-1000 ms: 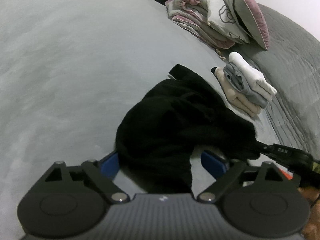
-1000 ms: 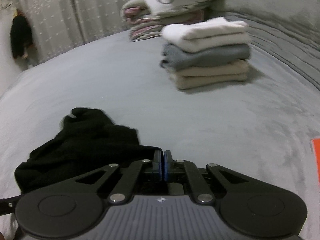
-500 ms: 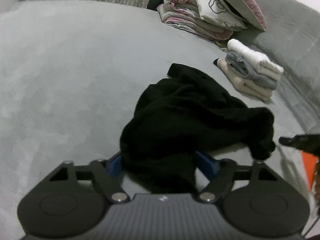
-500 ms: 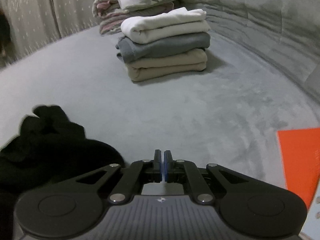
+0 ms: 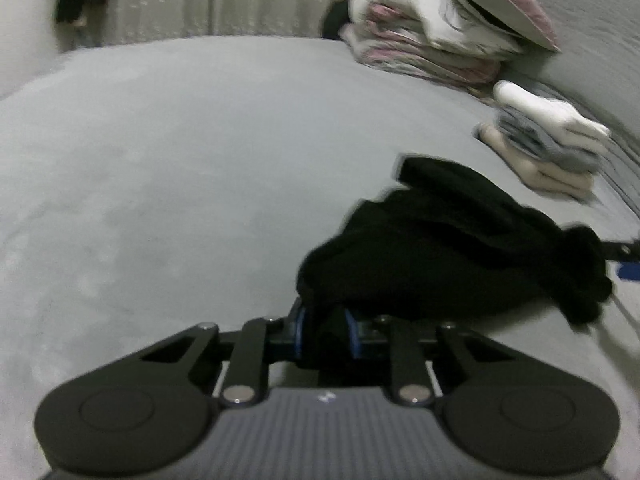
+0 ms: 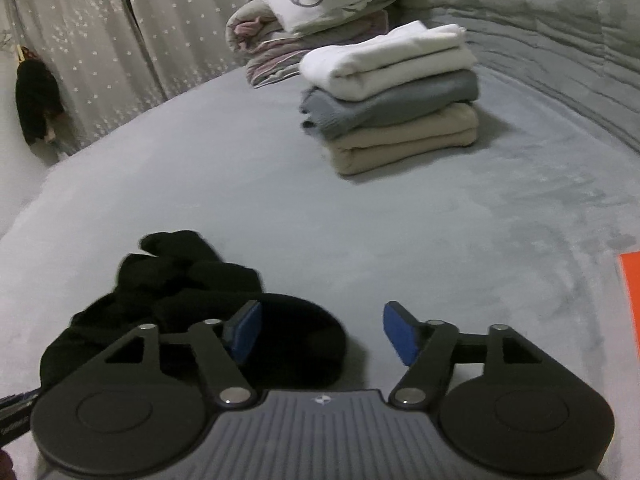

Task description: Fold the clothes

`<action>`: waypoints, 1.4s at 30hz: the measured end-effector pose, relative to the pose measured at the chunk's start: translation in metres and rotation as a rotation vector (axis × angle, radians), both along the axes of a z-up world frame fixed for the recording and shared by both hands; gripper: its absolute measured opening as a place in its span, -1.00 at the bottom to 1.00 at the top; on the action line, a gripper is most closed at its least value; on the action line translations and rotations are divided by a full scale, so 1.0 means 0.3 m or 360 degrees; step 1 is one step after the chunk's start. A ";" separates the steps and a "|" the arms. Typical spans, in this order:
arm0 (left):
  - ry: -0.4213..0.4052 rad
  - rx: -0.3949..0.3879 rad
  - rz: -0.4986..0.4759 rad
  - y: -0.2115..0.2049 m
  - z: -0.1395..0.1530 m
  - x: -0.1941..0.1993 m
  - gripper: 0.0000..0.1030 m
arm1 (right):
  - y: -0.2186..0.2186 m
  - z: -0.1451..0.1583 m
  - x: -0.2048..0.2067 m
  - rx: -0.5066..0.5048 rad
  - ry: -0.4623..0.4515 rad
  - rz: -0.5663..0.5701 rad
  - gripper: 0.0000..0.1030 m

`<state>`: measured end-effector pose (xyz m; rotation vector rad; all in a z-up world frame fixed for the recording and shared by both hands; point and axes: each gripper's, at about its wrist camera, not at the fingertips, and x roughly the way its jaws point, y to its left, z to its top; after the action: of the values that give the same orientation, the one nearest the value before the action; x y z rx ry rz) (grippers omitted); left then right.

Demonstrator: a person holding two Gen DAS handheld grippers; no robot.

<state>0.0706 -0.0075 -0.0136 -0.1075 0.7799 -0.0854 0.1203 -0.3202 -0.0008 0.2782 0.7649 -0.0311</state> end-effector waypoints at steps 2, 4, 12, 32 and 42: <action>-0.0024 0.0030 0.0063 0.047 0.011 0.008 -0.66 | 0.025 0.000 0.010 0.0029 0.0004 0.0020 0.37; -0.0047 0.0057 0.0126 0.099 0.020 0.019 -0.66 | 0.050 0.000 0.021 0.0055 0.0010 0.0035 0.39; -0.0107 0.0072 0.0414 0.318 0.061 0.040 -0.67 | 0.158 -0.015 0.061 0.0147 0.0041 0.0091 0.42; -0.0113 0.0005 0.0790 0.657 0.042 0.006 -0.14 | 0.506 -0.081 0.131 0.0104 -0.0007 0.0465 0.42; -0.0057 -0.0446 0.0626 0.671 0.048 -0.019 0.11 | 0.659 -0.117 0.157 0.0049 -0.0037 0.0654 0.41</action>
<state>0.0648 0.1939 0.0009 -0.5208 0.6957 0.1770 0.1675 -0.1226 -0.0359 0.1464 0.7879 0.3716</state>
